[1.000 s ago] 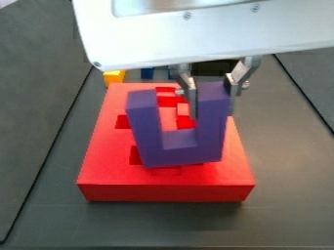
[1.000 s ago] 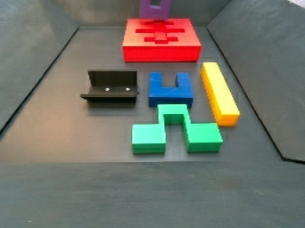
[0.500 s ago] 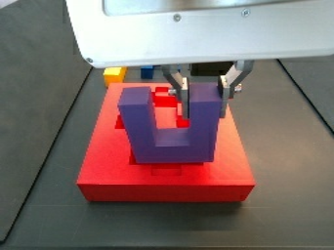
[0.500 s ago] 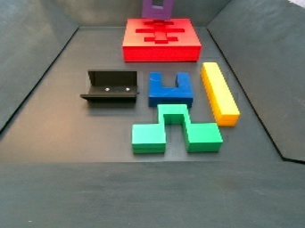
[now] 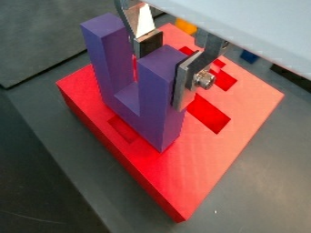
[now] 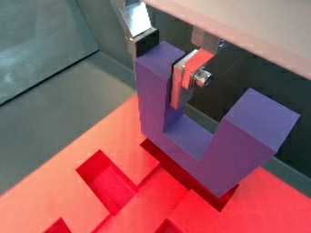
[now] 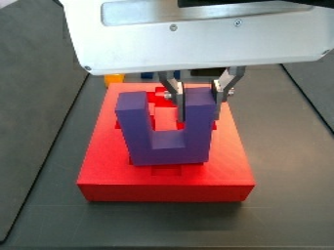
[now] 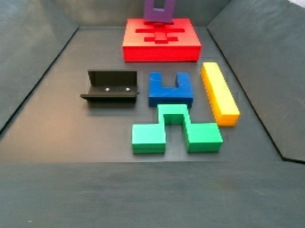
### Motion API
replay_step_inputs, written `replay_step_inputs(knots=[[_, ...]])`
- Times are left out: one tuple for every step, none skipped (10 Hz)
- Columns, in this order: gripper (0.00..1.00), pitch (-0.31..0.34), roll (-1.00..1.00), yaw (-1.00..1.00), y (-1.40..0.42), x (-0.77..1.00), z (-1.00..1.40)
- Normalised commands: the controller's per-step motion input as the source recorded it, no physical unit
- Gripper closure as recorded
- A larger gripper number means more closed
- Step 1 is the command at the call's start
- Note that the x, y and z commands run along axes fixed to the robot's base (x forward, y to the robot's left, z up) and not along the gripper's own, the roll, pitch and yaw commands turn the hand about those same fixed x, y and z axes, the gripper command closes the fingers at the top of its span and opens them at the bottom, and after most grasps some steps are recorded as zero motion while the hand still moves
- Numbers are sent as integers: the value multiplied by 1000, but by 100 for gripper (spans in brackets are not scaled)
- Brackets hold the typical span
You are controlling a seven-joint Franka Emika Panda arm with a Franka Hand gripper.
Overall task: Pick up the purple object. Move up. Move to above the board. Insert the purple object.
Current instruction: Insert the purple object.
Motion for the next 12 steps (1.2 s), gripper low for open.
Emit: replay_step_inputs(knots=[[100, 24, 170, 269, 0, 0, -51], [100, 27, 166, 269, 0, 6, -37], [100, 0, 91, 49, 0, 0, 0], [100, 40, 149, -37, -54, 0, -60], [100, 74, 149, -297, 0, 91, -89], [100, 96, 144, -331, 0, 69, -51], [100, 81, 127, -197, 0, 0, -14], [100, 26, 103, -120, 0, -23, -120], [100, 0, 81, -89, -40, -31, -209], [100, 0, 96, -46, -57, 0, -260], [100, 0, 87, -6, -83, 0, -231], [100, 10, 60, 0, -177, 260, -126]])
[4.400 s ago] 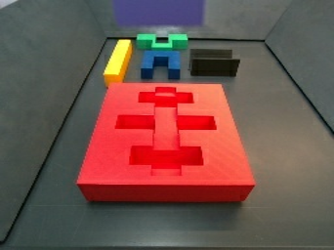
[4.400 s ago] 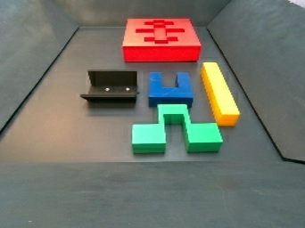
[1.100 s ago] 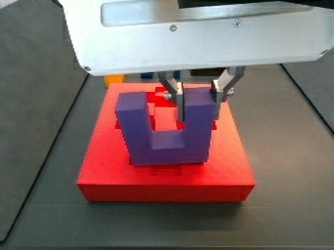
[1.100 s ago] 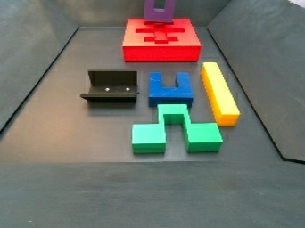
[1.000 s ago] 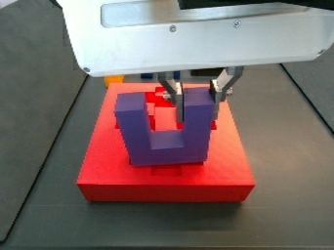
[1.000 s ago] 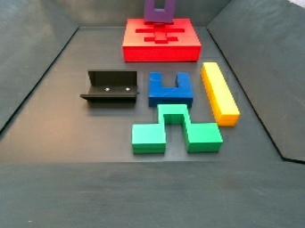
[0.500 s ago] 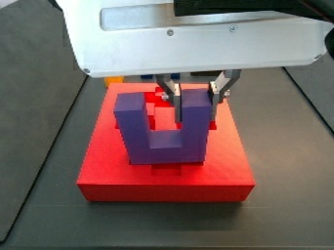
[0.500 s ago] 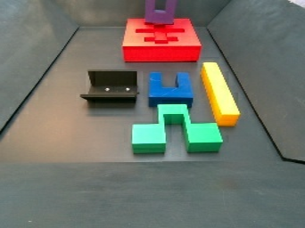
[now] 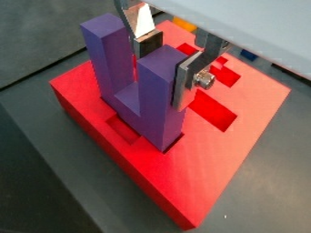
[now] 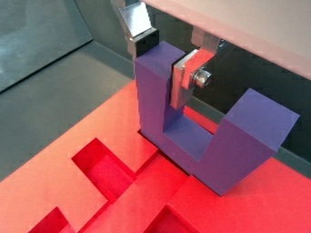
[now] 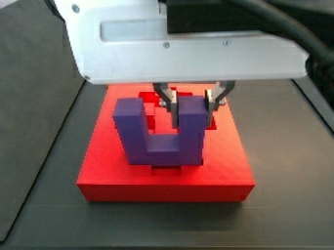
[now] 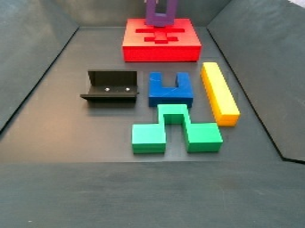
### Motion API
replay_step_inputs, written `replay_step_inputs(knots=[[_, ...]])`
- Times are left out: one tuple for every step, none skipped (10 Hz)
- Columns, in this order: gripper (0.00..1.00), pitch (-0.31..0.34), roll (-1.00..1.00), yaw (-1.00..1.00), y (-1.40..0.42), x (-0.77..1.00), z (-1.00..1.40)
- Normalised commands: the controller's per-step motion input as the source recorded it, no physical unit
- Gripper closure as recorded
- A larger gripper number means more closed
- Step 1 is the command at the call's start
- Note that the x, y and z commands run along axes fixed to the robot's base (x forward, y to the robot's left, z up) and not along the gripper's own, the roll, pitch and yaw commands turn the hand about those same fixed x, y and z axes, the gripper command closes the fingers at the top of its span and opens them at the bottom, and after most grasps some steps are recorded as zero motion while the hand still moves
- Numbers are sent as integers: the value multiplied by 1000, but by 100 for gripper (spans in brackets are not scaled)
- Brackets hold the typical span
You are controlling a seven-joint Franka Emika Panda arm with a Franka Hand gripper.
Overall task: Pick up the purple object. Move up. Move to above the board. Insert the purple object.
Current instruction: Insert the purple object.
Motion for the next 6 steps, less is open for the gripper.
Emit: replay_step_inputs(knots=[[100, 10, 71, 0, -140, 197, -191], [100, 0, 101, 0, -40, 83, -326], [100, 0, 114, 0, 0, 149, -474], [100, 0, 91, 0, 34, 214, -589], [100, 0, 86, 0, 83, 234, -634], [100, 0, 96, 0, 83, 314, -663]])
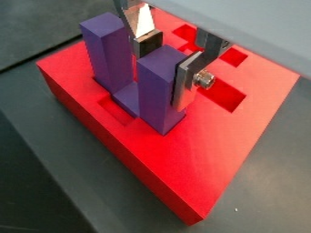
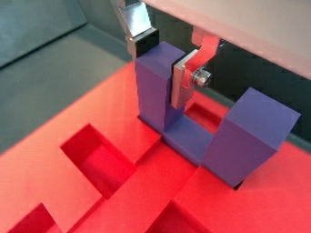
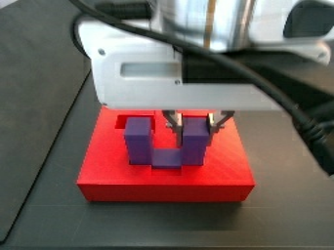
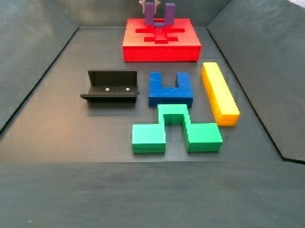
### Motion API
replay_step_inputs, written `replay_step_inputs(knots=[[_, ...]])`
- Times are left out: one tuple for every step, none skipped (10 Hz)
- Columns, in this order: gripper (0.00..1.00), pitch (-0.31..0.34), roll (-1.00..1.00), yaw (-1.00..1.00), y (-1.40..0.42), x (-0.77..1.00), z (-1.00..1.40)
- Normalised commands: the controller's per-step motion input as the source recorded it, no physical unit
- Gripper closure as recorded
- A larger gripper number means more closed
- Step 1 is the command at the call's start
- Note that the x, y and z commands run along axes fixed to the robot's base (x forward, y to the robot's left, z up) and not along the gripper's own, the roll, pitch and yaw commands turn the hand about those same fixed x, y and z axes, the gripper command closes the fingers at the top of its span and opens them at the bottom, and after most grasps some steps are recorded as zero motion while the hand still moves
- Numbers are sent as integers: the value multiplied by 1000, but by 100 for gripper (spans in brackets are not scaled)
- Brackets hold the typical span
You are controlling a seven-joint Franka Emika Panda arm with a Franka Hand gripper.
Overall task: Pick up the purple object. Move up. Move to above the board. Insert the purple object.
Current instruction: Insert the purple object.
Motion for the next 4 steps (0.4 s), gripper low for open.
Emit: replay_step_inputs(knots=[[100, 0, 114, 0, 60, 397, -666], [100, 13, 164, 0, 0, 420, -603], [100, 20, 64, 0, 0, 63, -174], [100, 0, 0, 0, 0, 0, 0]])
